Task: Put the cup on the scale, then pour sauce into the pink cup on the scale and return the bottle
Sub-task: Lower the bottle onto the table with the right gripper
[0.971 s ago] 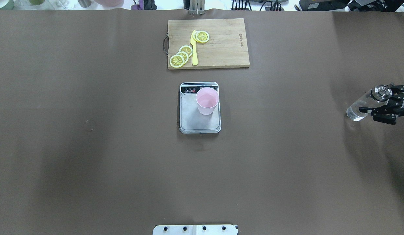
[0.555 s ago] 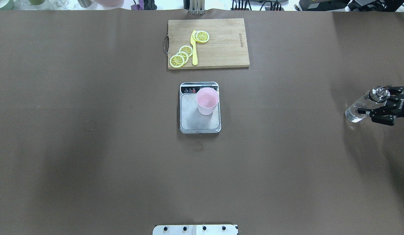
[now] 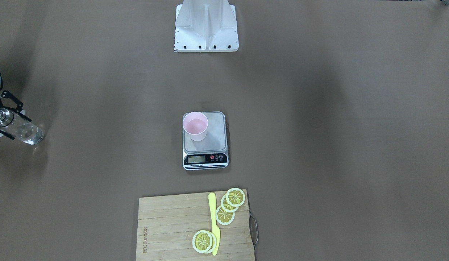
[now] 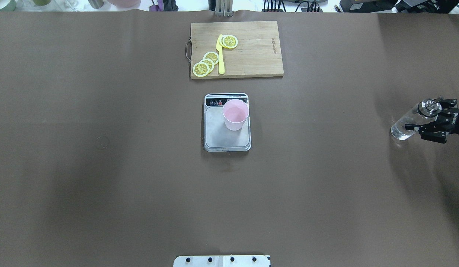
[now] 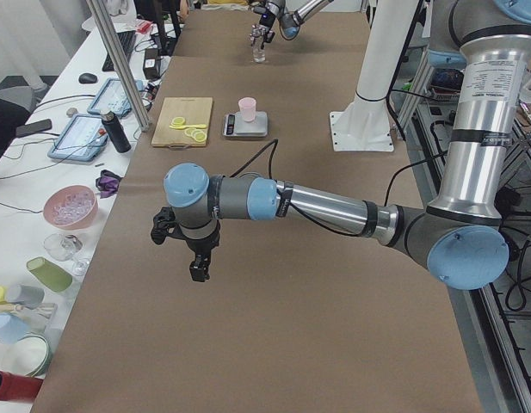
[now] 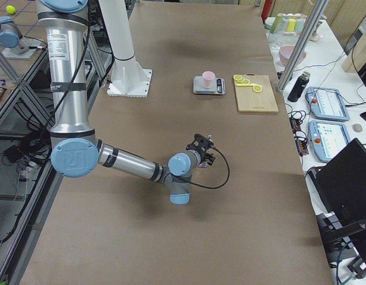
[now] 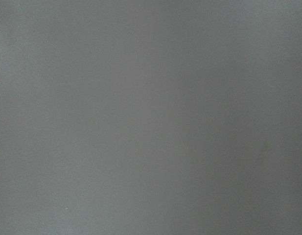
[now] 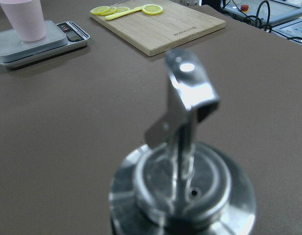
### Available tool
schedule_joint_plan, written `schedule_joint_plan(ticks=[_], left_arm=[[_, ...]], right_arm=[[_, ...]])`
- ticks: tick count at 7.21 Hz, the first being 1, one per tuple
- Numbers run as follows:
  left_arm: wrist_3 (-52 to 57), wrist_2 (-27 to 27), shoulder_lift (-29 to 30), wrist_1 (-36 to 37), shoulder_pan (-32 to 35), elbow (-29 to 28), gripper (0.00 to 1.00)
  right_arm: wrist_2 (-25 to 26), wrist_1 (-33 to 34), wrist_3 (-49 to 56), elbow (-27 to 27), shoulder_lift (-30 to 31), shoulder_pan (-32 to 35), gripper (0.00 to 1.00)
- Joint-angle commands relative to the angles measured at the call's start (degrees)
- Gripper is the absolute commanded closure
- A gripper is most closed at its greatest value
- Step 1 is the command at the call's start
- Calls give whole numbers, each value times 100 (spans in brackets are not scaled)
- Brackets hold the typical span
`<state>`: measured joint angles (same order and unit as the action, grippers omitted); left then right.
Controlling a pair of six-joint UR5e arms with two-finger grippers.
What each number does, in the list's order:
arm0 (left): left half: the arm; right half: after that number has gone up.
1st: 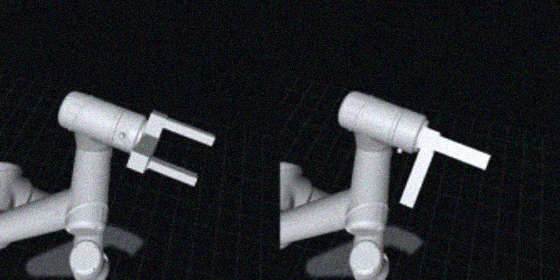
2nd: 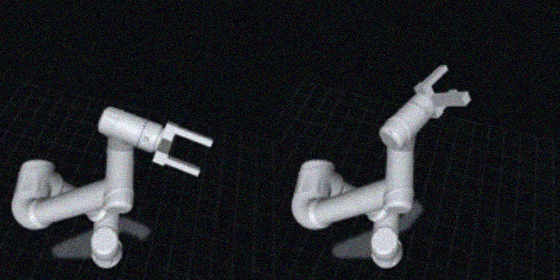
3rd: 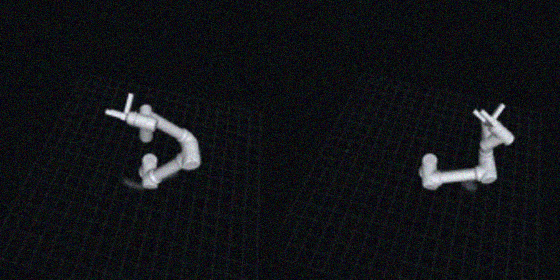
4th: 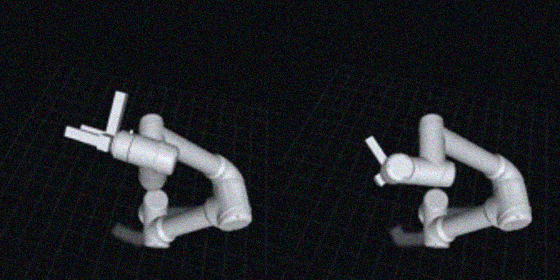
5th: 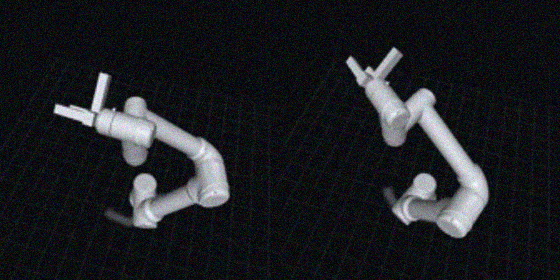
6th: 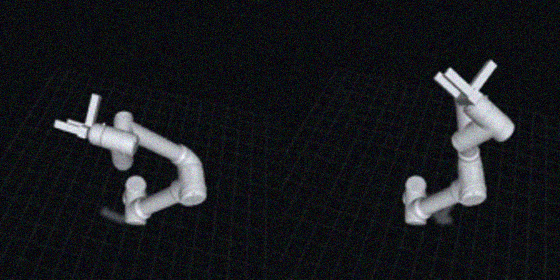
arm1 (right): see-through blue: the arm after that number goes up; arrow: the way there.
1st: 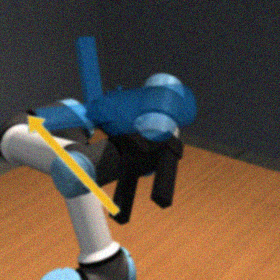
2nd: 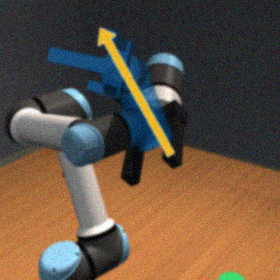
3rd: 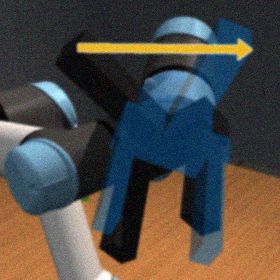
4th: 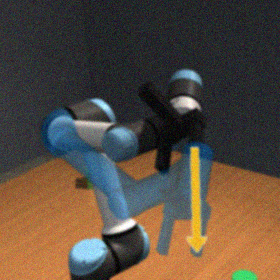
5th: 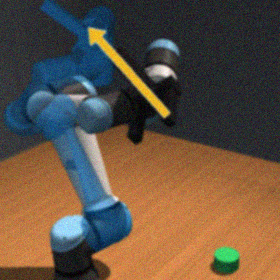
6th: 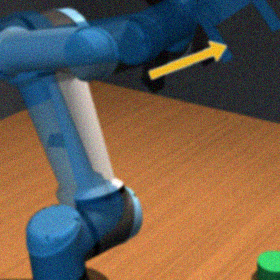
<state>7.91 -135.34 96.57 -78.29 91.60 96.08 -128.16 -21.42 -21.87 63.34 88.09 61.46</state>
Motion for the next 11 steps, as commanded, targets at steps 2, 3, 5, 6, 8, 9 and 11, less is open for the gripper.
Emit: schedule_joint_plan(ticks=[2,3,5,6,8,9,11], left_arm=[[-17,7,20,-2,-10,-10,1],[-26,7,29,-2,-10,-1,1],[-35,-2,29,-2,-10,16,1],[-9,-2,29,6,-2,34,1],[9,-2,20,-2,-2,86,1],[9,-2,20,-11,-2,87,1],[18,-2,12,-20,-2,95,1]], right_arm=[[-51,50,-19,21,6,6,0],[-60,50,-97,12,15,6,0],[-199,68,-561,21,58,24,0],[-427,85,-929,38,59,85,0],[-945,321,-1100,65,67,357,0],[-991,357,-1100,56,85,428,0],[-1411,637,-1109,56,234,751,0]])
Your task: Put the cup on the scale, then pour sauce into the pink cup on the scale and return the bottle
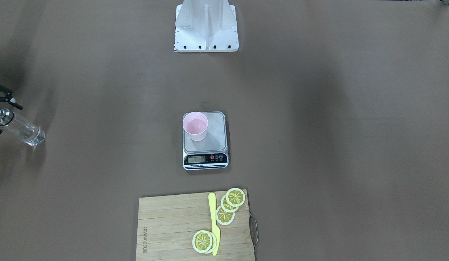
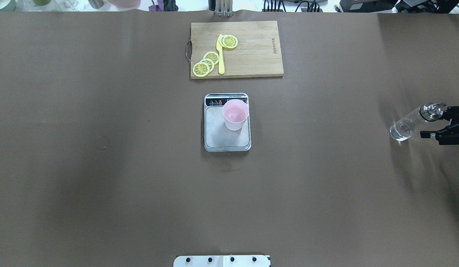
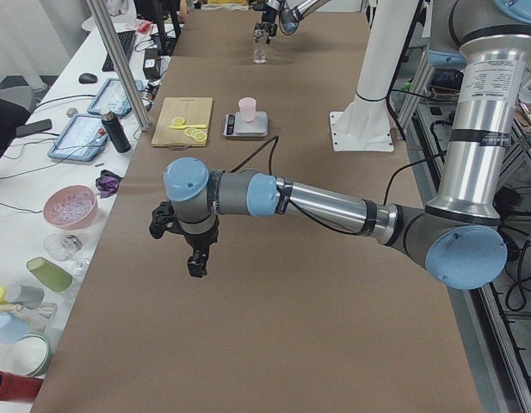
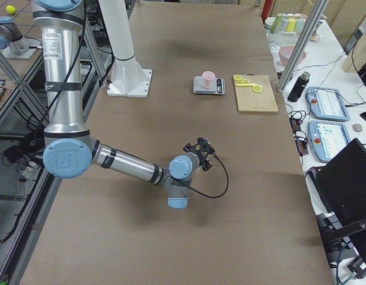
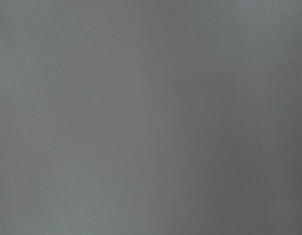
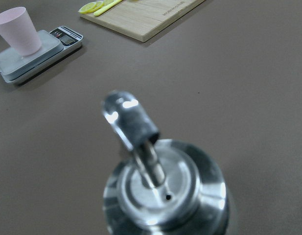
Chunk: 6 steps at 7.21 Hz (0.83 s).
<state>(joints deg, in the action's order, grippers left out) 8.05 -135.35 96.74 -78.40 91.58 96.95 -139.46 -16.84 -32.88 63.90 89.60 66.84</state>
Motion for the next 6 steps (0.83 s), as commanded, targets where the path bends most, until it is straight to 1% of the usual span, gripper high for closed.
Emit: schedule_joint_plan(ticks=[1,2,3,4,6], left_arm=[[4,0,-6,-17,0,17,1],[-23,0,-50,-8,0,95,1],[-32,0,-59,-8,0,105,1],[-40,0,-68,-8,0,113,1],[-49,0,-68,9,9,166,1]], right_arm=[[-744,442,-8,9,154,546,0],[-1132,767,-8,-9,198,880,0],[-1449,1344,1,17,181,1275,0],[-1626,1933,-8,44,146,1653,0],[-1646,3102,1,123,85,2042,0]])
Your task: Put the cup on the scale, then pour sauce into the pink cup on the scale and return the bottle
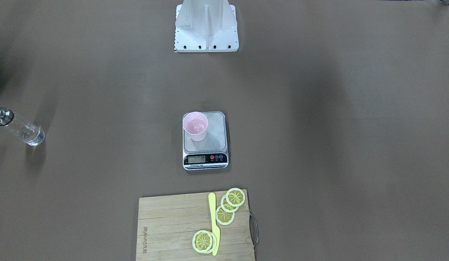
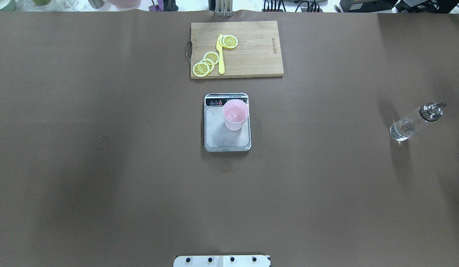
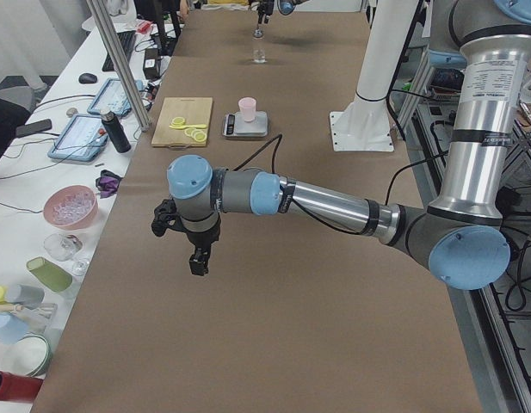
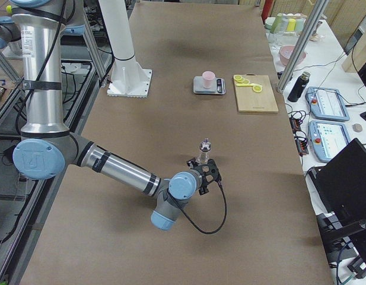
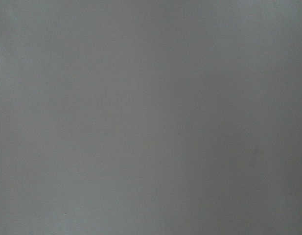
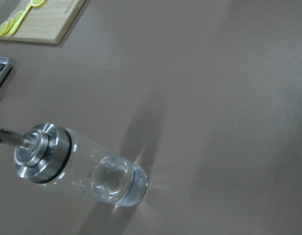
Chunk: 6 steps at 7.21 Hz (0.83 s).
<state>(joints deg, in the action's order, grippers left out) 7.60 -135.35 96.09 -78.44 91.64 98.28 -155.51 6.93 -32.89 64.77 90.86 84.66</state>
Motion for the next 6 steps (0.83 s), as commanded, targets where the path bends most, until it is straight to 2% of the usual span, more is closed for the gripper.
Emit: schedule_joint_plan(ticks=[1,3,5,6], left_arm=[[-4,0,-11,22,3,85,1],[-4,9,-20,22,-6,95,1],[-4,17,-38,39,12,77,1],[-4,18,-38,65,3,60,1]], right_arm=[[116,1357,28,27,-225,331,0],[738,2387,264,27,-542,375,0],[891,4115,1535,97,-902,733,0],[1074,4306,1645,115,-913,814,0]])
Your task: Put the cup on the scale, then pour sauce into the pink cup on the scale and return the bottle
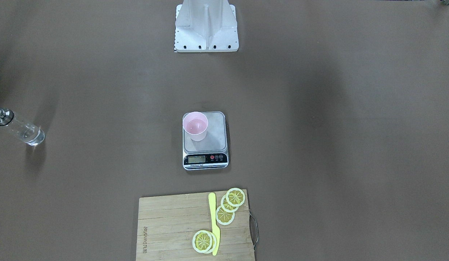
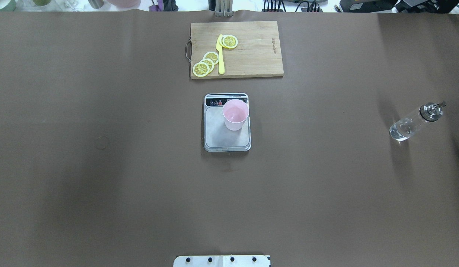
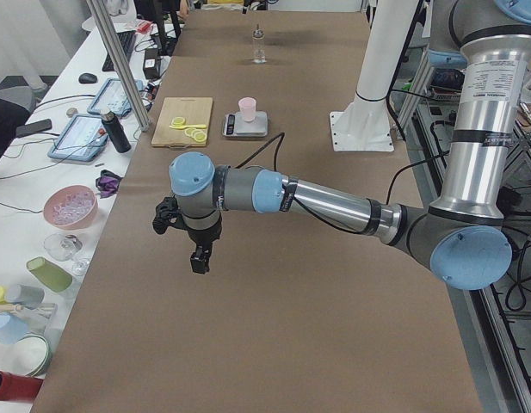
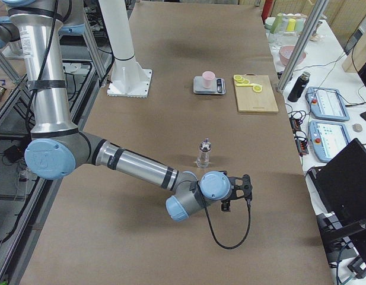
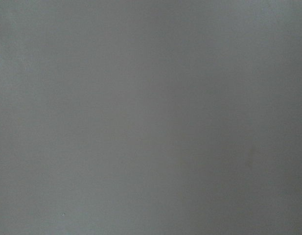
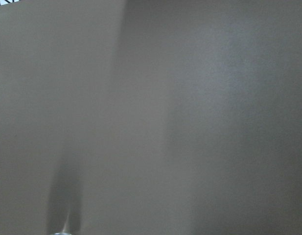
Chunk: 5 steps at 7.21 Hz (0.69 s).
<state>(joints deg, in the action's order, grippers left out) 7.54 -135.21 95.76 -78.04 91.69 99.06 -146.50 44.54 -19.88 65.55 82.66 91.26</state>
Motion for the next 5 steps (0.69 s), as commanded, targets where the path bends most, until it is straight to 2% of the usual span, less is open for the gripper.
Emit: schedule_joint_plan(ticks=[1,2,4,5], left_arm=[[2,4,30,26,-11,-36,1],[2,-14,30,35,-11,-28,1],[2,-23,13,52,-2,51,1],[2,-23,4,53,-2,43,1]], right_arm=[[253,651,405,45,-66,233,0],[323,939,415,263,48,382,0],[682,1956,467,1838,958,463,0],[972,2597,868,2447,1259,628,0]])
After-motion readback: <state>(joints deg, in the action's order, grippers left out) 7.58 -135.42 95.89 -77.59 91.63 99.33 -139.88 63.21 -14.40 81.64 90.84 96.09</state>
